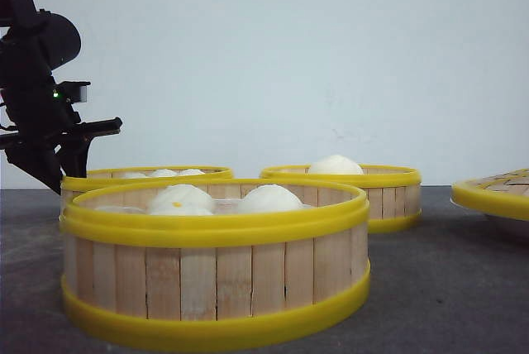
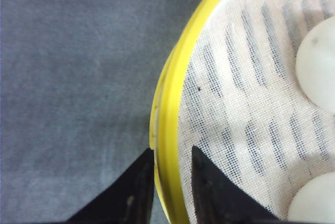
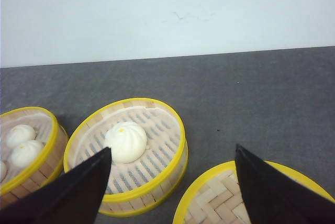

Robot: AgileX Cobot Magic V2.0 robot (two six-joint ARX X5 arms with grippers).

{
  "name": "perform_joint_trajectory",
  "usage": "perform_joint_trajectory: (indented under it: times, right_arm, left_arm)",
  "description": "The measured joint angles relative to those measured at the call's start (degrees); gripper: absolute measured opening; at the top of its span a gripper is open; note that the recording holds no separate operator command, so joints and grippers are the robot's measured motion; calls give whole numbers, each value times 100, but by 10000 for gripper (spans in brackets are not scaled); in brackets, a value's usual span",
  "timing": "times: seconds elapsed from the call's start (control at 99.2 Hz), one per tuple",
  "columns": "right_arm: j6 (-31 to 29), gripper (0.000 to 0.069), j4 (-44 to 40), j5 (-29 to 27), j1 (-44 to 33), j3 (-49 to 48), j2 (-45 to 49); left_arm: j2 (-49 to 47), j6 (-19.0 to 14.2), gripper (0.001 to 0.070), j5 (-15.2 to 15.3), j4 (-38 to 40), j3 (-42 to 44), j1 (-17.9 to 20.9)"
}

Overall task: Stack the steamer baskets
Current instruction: 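Pinch the basket rim with the left gripper and lift it, then carry the basket over the nearest basket and lower it on top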

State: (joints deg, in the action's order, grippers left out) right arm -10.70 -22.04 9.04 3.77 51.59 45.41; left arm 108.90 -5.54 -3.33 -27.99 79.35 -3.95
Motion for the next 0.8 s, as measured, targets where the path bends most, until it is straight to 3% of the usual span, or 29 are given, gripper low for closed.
perform_joint_trajectory:
  times: [0.101,0.272,0.494,0.797]
  right_arm:
    - [0,466,0,0,0,0,0]
    - [0,466,-2,0,0,0,0]
    - [0,466,-9,-2,0,-2,0]
    - [0,466,-15,0,0,0,0]
  left_arm:
    - [28,-2,103,2,-61,20,-4]
    - [28,-24,26,66,-114,26,7]
    - [-85,-72,22,92,-131,9,15]
    - [-1237,-162,22,-409,-643,492,205]
